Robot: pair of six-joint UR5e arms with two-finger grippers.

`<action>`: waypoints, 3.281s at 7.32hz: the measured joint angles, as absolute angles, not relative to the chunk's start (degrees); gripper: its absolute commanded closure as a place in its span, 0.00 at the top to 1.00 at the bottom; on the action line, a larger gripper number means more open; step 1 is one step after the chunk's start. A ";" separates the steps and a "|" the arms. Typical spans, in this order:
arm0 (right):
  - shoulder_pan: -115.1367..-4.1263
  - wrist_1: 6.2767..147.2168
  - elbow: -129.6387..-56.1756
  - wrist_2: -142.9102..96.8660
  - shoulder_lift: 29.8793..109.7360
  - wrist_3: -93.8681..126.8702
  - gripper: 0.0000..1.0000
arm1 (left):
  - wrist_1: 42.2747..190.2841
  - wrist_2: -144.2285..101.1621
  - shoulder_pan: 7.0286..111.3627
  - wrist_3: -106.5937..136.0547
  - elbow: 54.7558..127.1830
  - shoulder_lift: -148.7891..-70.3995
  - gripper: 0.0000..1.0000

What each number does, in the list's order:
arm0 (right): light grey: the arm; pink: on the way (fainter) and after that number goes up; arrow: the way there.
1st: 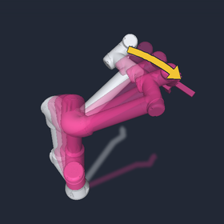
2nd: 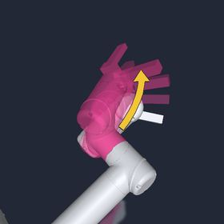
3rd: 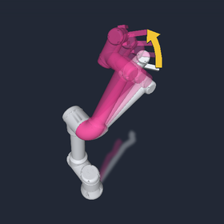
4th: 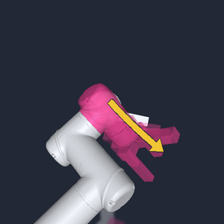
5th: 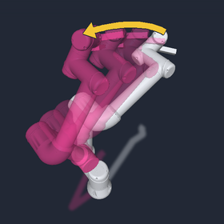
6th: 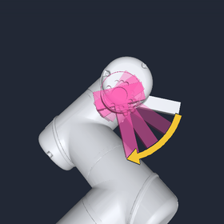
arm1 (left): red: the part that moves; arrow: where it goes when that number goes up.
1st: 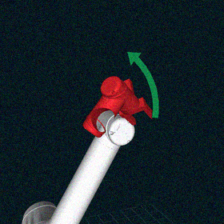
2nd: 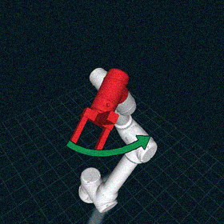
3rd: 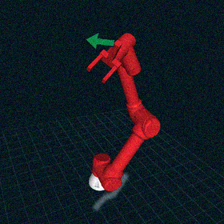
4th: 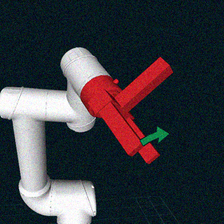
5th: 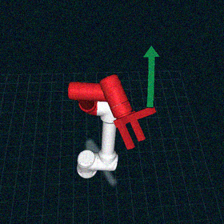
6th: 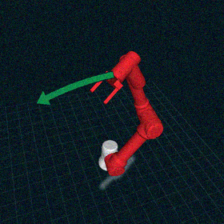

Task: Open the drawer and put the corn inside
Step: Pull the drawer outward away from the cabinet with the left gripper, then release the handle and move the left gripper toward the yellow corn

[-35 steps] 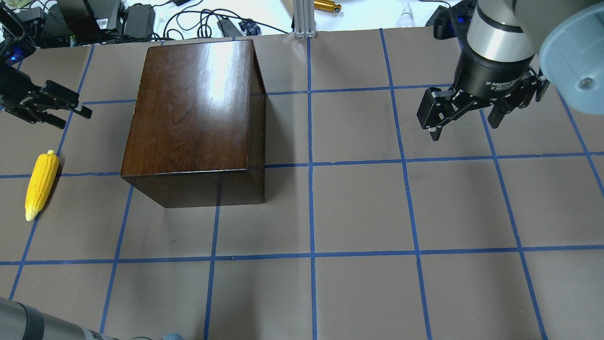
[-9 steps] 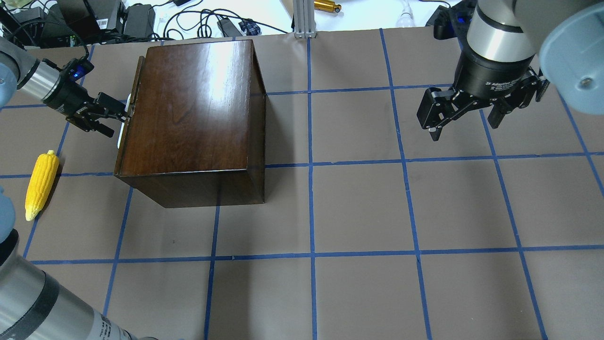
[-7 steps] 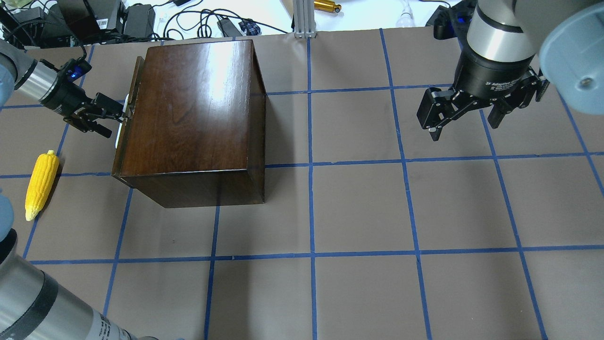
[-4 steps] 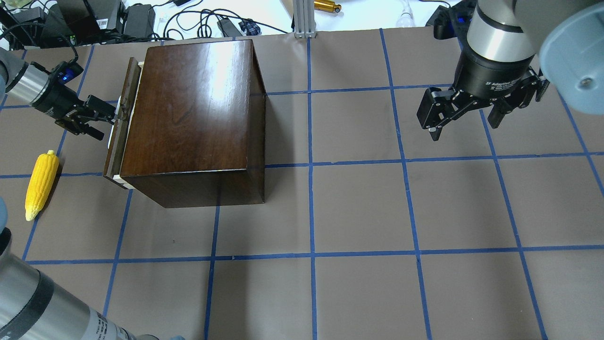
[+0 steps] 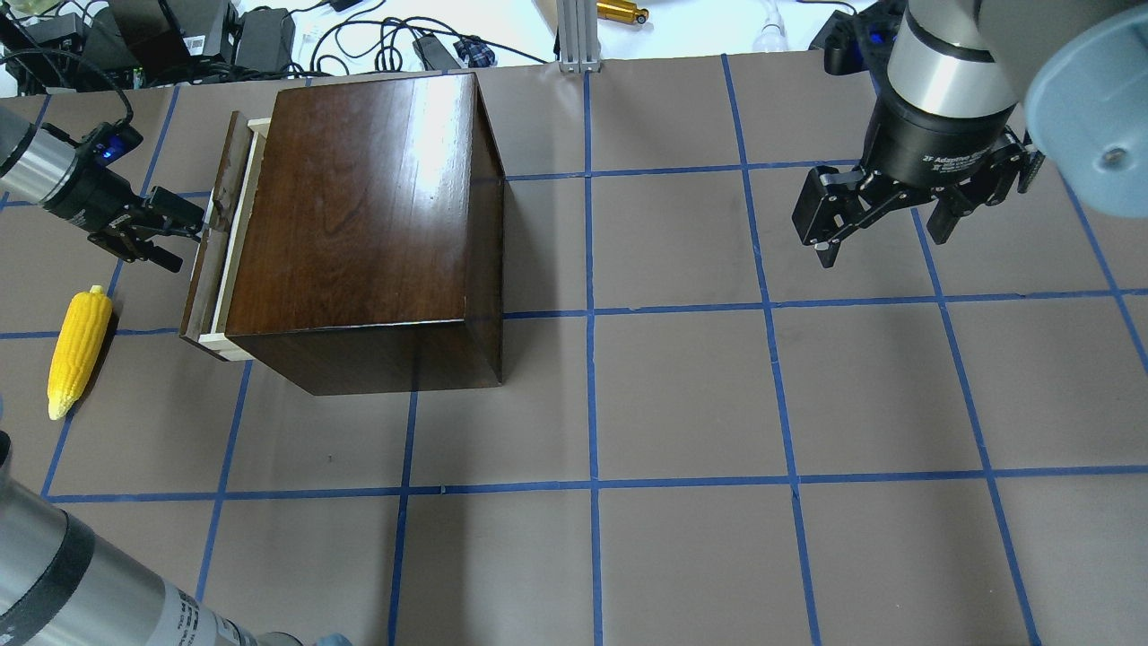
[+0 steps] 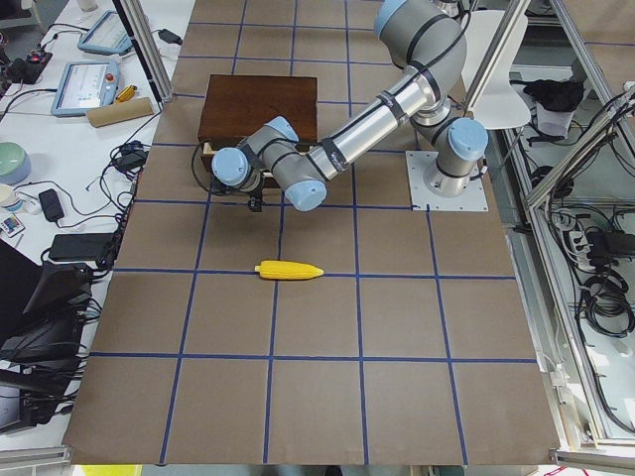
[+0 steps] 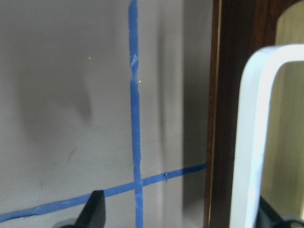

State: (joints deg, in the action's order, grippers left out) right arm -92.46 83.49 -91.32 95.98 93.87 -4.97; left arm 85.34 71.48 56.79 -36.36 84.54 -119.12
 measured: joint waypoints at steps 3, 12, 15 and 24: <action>-92.46 83.50 -91.32 95.98 93.87 -5.01 1.00 | 85.34 71.57 55.34 -36.30 84.54 -118.82 1.00; -92.46 83.48 -91.32 95.98 93.87 -4.99 1.00 | 84.71 73.28 52.54 -36.39 84.65 -118.51 1.00; -92.46 83.46 -91.32 95.98 93.87 -4.99 1.00 | 84.66 73.64 52.37 -36.31 84.67 -117.73 1.00; -92.46 83.48 -91.32 95.98 93.87 -4.98 1.00 | 82.12 85.69 49.64 -36.38 84.25 -107.85 1.00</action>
